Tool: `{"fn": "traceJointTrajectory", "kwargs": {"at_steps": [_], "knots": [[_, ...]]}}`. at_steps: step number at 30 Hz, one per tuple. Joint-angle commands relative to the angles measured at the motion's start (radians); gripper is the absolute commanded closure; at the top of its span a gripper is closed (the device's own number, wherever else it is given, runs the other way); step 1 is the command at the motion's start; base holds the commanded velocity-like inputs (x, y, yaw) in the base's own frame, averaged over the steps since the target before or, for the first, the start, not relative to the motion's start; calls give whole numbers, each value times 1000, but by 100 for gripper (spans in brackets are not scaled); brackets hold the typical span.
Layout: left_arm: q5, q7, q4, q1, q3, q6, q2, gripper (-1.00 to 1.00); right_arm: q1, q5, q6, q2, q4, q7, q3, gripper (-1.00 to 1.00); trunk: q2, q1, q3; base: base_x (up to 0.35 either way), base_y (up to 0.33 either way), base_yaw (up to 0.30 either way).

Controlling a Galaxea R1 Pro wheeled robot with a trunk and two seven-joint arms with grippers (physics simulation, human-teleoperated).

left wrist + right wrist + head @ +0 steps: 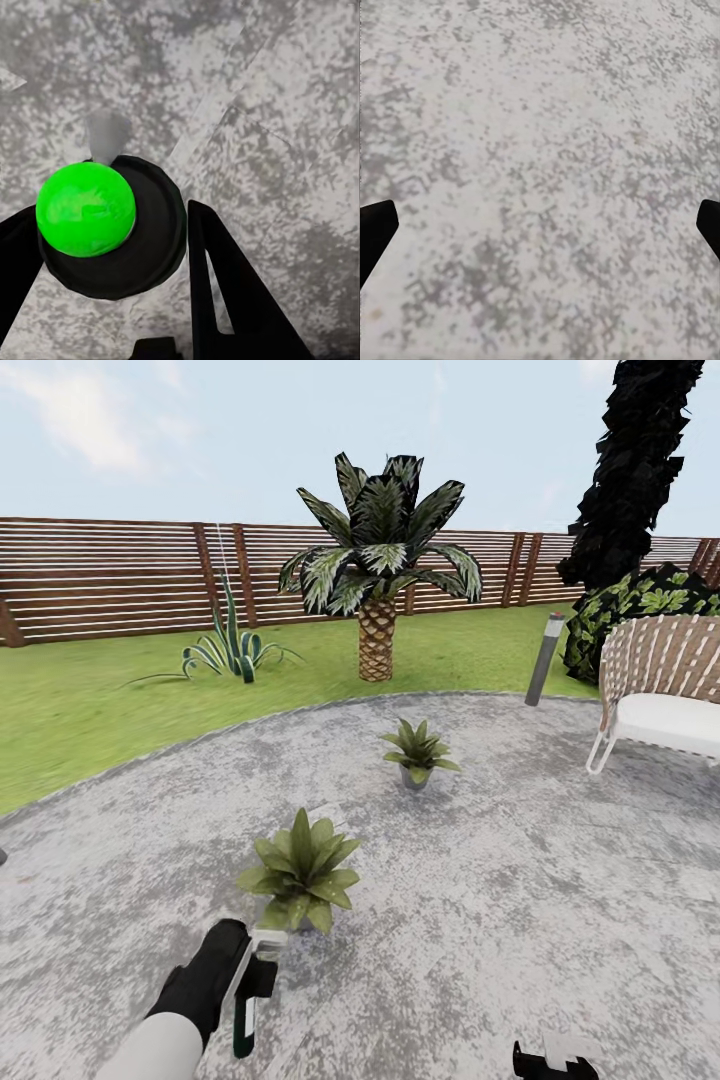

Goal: Pick up the pesticide atomizer in the garden and spray insectifuge to fully cover both potted plants in the garden.

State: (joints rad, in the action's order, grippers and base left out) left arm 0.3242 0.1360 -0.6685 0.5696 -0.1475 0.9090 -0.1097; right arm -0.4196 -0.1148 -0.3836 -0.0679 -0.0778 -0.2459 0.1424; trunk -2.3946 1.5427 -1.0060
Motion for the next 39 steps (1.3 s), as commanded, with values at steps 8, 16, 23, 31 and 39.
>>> {"fn": "traceJointTrajectory", "kwargs": {"at_steps": [8,16,23,31,39], "knots": [[12,8,-40,107,-10,11,-6,100,-1,-11,-3,0,1,-3,8,-100,0,0,-1,0,0,0],[10,10,-31,77,-7,10,1,100,-1,-10,-3,0,1,-3,8,-100,0,0,-1,164,-32,0],[9,11,-25,72,-7,11,1,100,-1,-11,-3,0,1,-3,8,-100,0,0,-1,142,-50,0],[11,20,-20,-9,-12,0,7,100,-1,-10,-3,0,1,-3,8,-100,0,0,-1,81,-1,0],[9,23,-33,-79,-7,-2,9,100,-1,-11,-3,0,1,-3,8,-100,0,0,-1,2,0,0]]}}
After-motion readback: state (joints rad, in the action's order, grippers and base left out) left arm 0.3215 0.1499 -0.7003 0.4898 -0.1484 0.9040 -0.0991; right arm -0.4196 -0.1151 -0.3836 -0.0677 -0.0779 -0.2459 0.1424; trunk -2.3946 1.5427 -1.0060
